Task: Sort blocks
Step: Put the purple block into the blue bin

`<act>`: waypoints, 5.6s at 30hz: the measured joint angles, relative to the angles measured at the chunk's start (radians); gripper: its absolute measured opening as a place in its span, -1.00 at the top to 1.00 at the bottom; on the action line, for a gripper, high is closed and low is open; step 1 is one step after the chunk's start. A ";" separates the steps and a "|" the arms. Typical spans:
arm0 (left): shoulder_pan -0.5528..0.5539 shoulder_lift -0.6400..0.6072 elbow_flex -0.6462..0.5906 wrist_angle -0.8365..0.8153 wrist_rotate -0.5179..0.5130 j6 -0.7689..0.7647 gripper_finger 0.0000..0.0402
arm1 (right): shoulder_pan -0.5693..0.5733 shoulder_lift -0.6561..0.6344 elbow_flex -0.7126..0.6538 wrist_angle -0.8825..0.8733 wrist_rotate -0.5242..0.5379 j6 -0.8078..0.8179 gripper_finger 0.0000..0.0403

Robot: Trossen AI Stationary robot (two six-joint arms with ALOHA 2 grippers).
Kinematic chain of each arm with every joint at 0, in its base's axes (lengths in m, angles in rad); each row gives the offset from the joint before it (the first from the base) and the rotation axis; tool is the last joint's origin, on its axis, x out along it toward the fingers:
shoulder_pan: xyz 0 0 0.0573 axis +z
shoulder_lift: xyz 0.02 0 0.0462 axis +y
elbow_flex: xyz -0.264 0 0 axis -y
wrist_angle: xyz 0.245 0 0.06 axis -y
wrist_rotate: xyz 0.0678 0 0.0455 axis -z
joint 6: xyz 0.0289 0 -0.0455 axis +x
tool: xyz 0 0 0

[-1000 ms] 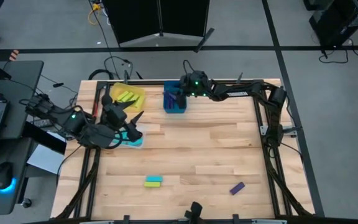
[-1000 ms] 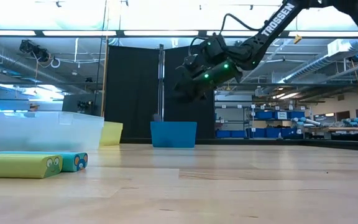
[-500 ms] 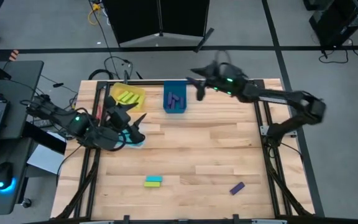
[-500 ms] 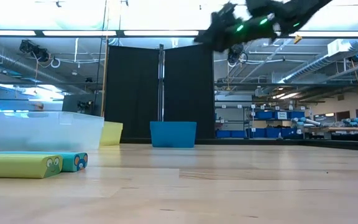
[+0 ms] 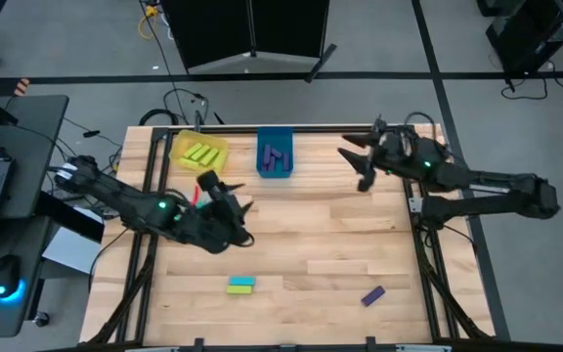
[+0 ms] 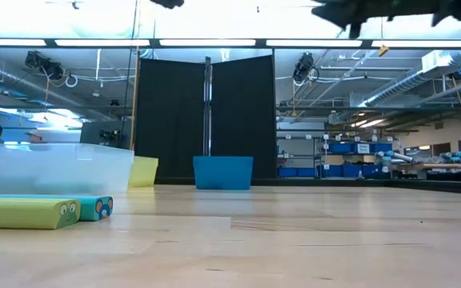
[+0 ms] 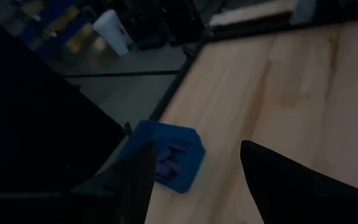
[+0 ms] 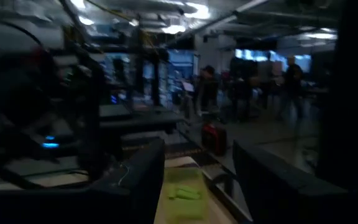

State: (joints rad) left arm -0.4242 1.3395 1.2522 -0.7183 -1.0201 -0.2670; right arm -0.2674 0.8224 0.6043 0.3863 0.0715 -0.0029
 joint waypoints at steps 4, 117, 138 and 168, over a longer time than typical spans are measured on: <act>0.022 0.063 0.000 0.024 0.054 -0.046 -0.21 | 0.078 -0.091 -0.031 -0.026 0.001 0.001 0.00; 0.023 1.521 1.083 0.915 0.683 0.127 -0.52 | 0.724 -0.095 -0.030 0.010 0.646 -0.236 0.01; 0.040 1.521 1.083 0.908 0.669 0.098 -0.33 | 0.723 -0.095 -0.030 0.009 0.669 -0.243 0.01; 0.066 1.521 1.083 0.910 0.682 0.078 0.41 | 0.723 -0.095 -0.030 0.008 0.669 -0.243 0.01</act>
State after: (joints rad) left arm -0.3580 2.8601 2.3356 0.1913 -0.3385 -0.1886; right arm 0.4561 0.7277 0.5747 0.3947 0.7403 -0.2462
